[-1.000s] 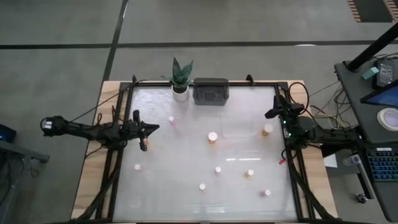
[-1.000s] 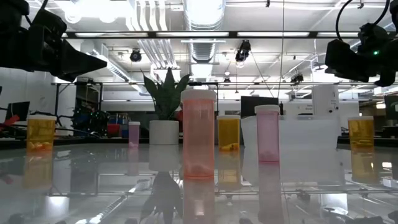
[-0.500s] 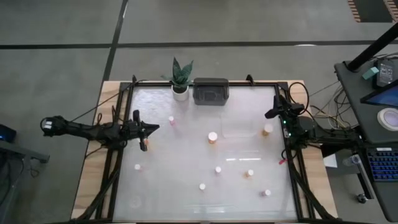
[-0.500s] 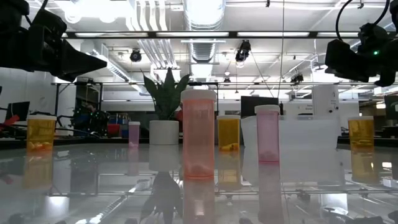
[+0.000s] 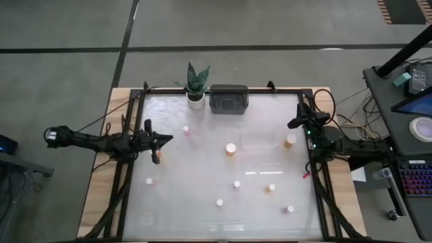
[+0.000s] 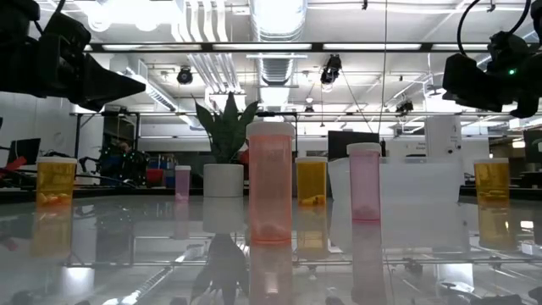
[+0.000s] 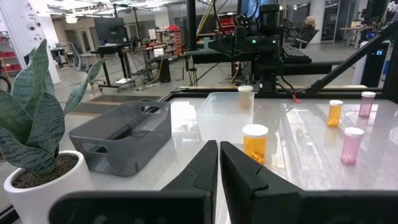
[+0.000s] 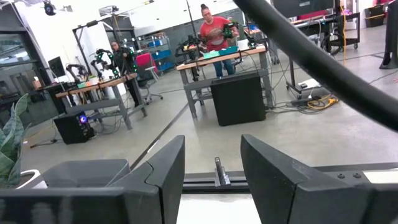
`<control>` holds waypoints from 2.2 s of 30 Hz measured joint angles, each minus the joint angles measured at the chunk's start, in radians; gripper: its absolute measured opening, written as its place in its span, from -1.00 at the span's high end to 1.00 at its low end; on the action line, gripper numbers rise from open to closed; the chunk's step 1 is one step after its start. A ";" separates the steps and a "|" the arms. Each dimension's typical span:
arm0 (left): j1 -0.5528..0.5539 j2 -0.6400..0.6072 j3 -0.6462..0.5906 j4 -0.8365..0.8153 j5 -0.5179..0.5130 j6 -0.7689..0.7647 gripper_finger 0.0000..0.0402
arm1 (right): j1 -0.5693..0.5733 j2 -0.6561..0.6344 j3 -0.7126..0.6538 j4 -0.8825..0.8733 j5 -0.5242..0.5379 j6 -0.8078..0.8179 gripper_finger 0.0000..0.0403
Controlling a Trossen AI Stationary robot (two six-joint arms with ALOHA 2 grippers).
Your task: Pick and place medicine bottles into bin by pill shape (circle, oval)
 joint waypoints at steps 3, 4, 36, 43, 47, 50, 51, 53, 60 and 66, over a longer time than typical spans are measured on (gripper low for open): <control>0.000 0.000 0.000 0.000 0.000 0.000 0.99 | 0.000 0.000 0.000 0.009 -0.021 0.024 0.26; 0.000 0.000 0.000 0.000 0.000 0.000 0.99 | 0.000 0.000 0.000 0.007 -0.027 0.041 0.26; 0.000 0.000 0.000 0.539 -0.024 0.007 0.99 | 0.000 0.088 0.000 0.354 -0.576 0.047 0.26; 0.000 -0.001 0.004 0.612 -0.026 0.008 0.99 | 0.000 0.123 0.021 0.373 -0.576 -0.088 0.26; 0.000 0.000 0.009 0.611 -0.026 0.008 0.99 | 0.000 0.125 0.028 0.373 -0.576 -0.173 0.26; 0.000 0.000 0.009 0.612 -0.026 0.008 0.99 | 0.000 0.124 0.028 0.373 -0.583 -0.100 0.26; 0.000 0.000 0.009 0.615 -0.026 0.008 0.99 | 0.000 0.124 0.028 0.374 -0.593 -0.012 0.26; 0.000 0.000 0.010 0.626 -0.026 0.008 0.99 | -0.002 0.125 0.029 0.384 -0.606 0.077 0.26; 0.000 0.000 0.011 0.630 -0.026 0.025 0.99 | -0.005 0.211 0.031 0.543 -0.760 0.082 0.26; 0.000 0.001 0.012 0.654 -0.025 0.027 0.99 | -0.005 0.327 0.047 0.627 -0.769 0.022 0.26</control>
